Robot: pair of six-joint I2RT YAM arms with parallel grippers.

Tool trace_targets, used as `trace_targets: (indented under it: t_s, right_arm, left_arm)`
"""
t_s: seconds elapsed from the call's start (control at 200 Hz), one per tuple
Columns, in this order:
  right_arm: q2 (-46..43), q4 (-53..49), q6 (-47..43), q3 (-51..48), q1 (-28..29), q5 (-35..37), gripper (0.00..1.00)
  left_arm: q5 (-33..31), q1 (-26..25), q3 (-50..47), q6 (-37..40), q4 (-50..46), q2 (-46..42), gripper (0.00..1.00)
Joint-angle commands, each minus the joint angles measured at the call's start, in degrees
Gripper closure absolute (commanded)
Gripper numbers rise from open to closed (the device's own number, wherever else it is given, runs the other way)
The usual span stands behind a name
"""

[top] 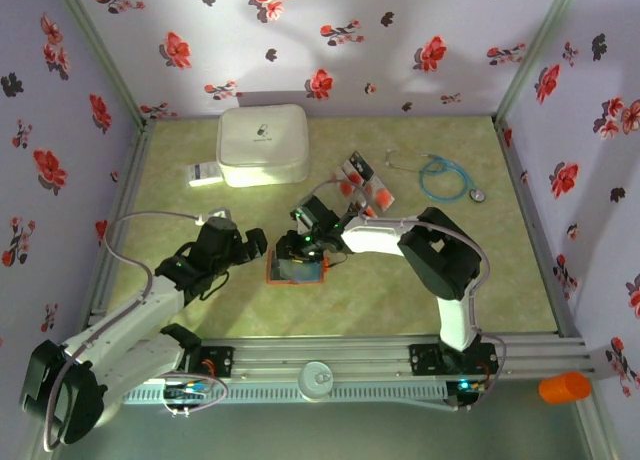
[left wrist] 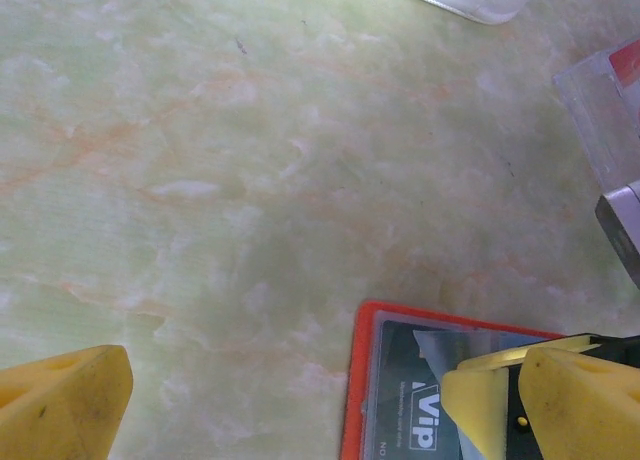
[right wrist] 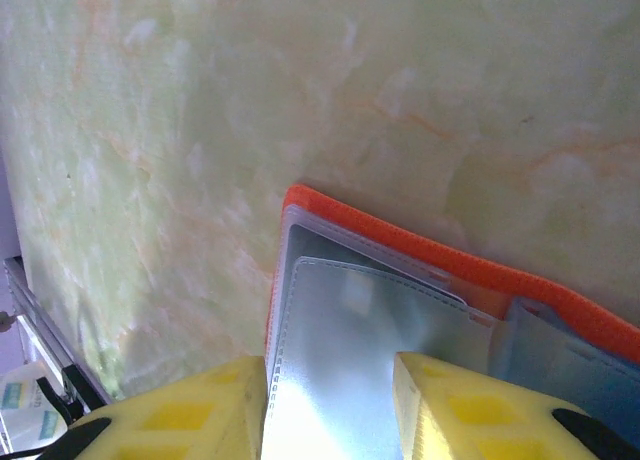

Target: Put the credit cards into the card holder

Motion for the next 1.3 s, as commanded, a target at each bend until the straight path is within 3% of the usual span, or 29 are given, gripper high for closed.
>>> trace_targets:
  t_s: [0.0,0.49,0.67,0.81,1.03,1.295]
  right_arm:
    - [-0.3,0.6,0.4,0.5,0.3,0.0,0.61]
    - [-7.9,0.8,0.1,-5.4,-0.4,1.9,0.61]
    - [-9.8,2.9,1.0,-9.2,-1.1,2.5,0.66]
    - [-9.1,4.6,1.7,-10.2,-1.3,1.7,0.7]
    - [-7.5,10.7,4.3,-10.1,-1.2,-1.8,0.64]
    - [-2.9,16.3,8.0,-8.5,-1.1,-4.9,0.63]
  left_arm:
    - [0.5,0.5,-0.3,0.7,-1.3,-0.3,0.0]
    - [0.5,0.5,-0.6,0.5,-1.2,0.4,0.01]
    - [0.7,0.5,-0.7,0.6,-1.0,0.7,0.01]
    - [0.7,0.5,-0.7,0.8,-1.0,1.0,0.01]
    - [0.7,0.5,-0.9,0.8,-0.8,1.1,0.01]
    - [0.7,0.5,-0.9,0.8,-0.6,1.5,0.01]
